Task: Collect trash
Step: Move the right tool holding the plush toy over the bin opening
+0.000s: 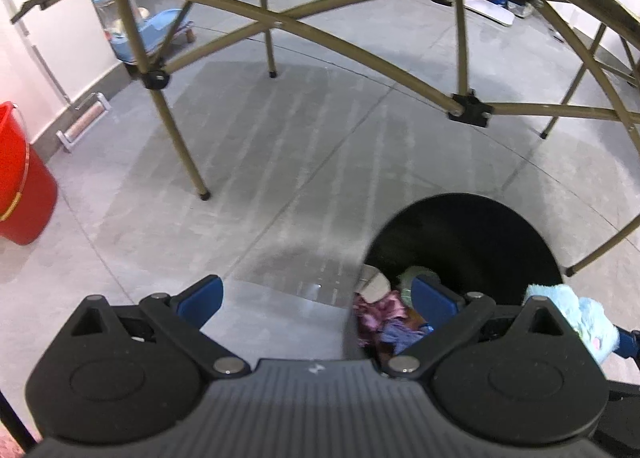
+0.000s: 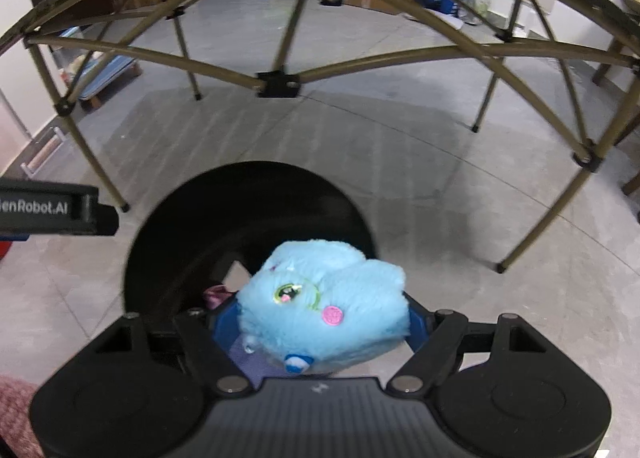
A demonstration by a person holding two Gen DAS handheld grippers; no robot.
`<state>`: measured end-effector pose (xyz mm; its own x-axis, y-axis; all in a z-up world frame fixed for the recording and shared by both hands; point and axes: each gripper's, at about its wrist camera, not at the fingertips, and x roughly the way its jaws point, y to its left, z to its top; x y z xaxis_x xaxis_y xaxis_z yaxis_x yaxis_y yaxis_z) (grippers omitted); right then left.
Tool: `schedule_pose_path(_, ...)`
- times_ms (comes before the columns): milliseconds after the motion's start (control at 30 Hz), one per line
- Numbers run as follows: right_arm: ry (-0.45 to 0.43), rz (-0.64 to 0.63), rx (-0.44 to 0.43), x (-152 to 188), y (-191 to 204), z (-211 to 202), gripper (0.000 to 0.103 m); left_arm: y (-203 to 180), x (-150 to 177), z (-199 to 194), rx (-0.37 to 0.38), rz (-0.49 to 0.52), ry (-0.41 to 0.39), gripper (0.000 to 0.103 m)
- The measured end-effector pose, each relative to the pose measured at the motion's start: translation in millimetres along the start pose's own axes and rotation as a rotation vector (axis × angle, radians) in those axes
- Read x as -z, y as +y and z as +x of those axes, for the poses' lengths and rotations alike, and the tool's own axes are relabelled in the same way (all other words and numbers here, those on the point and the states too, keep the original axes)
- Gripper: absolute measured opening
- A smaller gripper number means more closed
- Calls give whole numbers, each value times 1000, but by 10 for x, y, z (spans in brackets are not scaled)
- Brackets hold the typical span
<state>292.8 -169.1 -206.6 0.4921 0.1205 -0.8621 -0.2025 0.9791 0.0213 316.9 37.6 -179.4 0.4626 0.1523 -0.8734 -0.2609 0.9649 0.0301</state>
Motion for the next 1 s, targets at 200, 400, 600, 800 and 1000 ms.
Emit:
schedule_pose_path(200,6,-13,-31,-90,255,82,77,210,-8,-25,-54,-7,-23,102)
schedule_pose_path(400,16,-6,-53,-171,395,181,77,351,-12,-72,-102,-1,-58,102)
schedule_pose_path(600,38,8,-66,-245,492,330,77,484,-8,-32,-117,2,-56,102)
schedule_pose_path(800,60,5,-66,-280,580,446,77,586,-4,15,-130,7,-48,102)
schedule_pose_path(1000,91,1,-66,-292,653,555,77,653,21,81,-143,17,-34,102)
